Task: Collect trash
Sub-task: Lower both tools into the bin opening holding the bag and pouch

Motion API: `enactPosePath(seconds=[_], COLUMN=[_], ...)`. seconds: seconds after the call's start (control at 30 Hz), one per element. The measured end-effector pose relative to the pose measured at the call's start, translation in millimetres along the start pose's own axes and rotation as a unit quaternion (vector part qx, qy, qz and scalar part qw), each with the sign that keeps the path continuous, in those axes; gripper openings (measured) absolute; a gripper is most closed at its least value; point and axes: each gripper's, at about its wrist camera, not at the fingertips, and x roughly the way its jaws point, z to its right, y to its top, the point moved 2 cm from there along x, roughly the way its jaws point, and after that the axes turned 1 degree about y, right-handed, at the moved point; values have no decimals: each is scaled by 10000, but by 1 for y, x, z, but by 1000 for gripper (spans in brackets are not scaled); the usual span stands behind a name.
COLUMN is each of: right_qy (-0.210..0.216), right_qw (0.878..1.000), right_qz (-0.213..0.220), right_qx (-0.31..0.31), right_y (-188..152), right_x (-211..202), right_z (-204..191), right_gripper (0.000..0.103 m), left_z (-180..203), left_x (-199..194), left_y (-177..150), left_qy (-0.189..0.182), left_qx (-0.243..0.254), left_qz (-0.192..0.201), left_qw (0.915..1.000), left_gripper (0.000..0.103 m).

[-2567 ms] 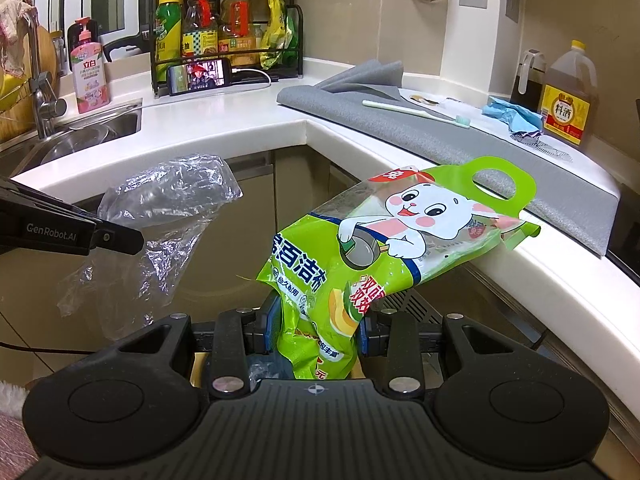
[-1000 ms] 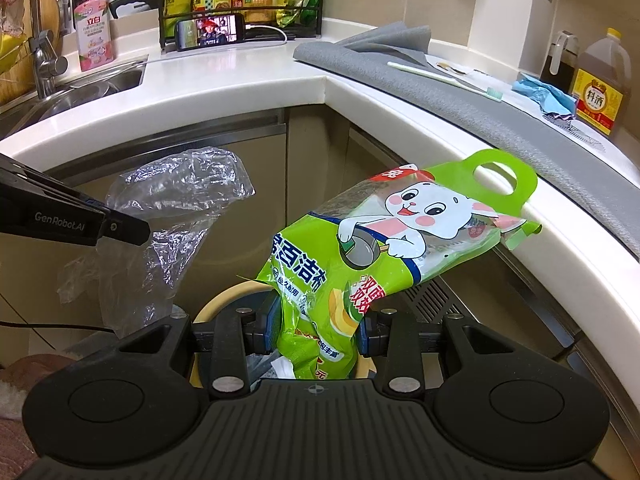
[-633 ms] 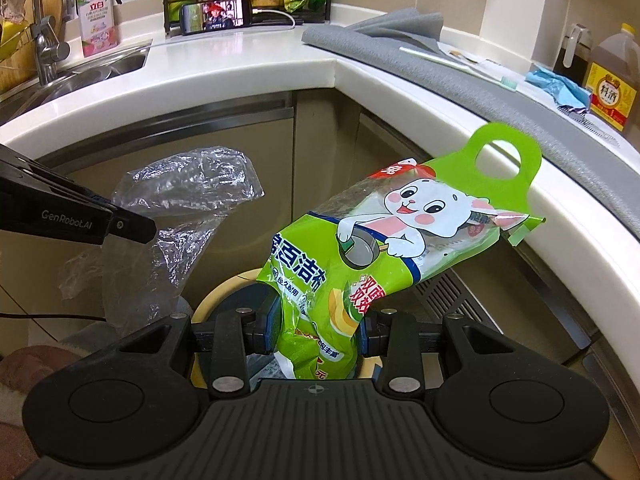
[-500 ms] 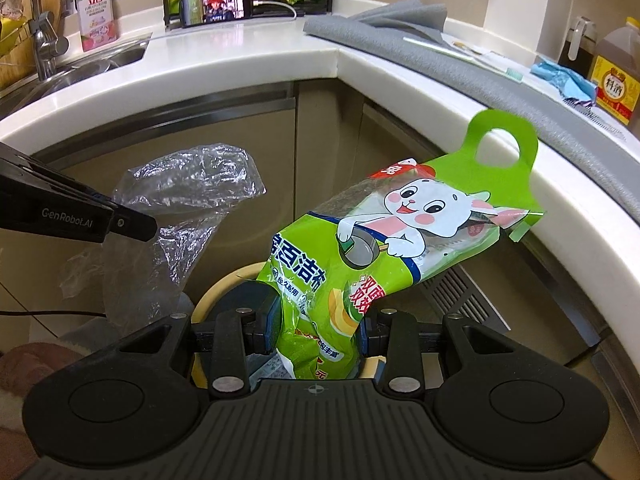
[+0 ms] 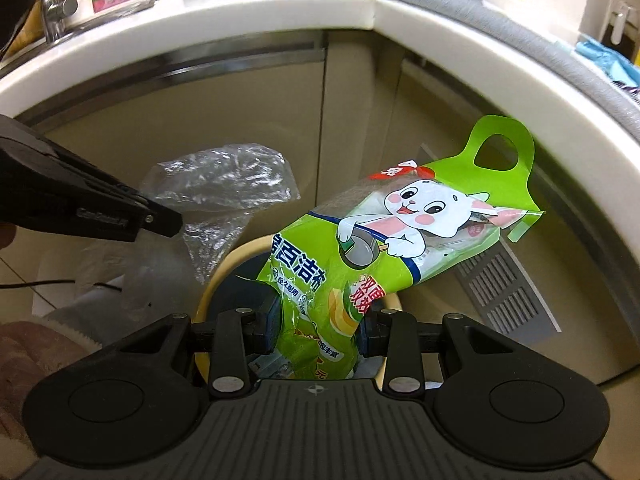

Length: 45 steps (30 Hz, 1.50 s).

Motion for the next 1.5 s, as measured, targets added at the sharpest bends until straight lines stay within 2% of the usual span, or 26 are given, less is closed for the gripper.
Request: enactPosePath(seconds=[0.27, 0.6, 0.97, 1.5], right_qy=[460, 510, 588, 626], right_qw=[9973, 9941, 9885, 9827], right_qz=[-574, -954, -1364, -1667], right_qx=[-13, 56, 284, 517], right_y=[-7, -5, 3, 13], right_x=[38, 69, 95, 114], right_z=[-2, -2, 1, 5], right_gripper=[38, 38, 39, 40], left_z=[-3, 6, 2, 3], left_x=[40, 65, 88, 99], left_y=[6, 7, 3, 6], left_qy=[-85, -38, -56, 17], left_qx=[-149, -50, -79, -31], left_qz=[-499, -766, -953, -1059], left_qw=[9986, 9970, 9954, 9944], left_gripper=[6, 6, 6, 6])
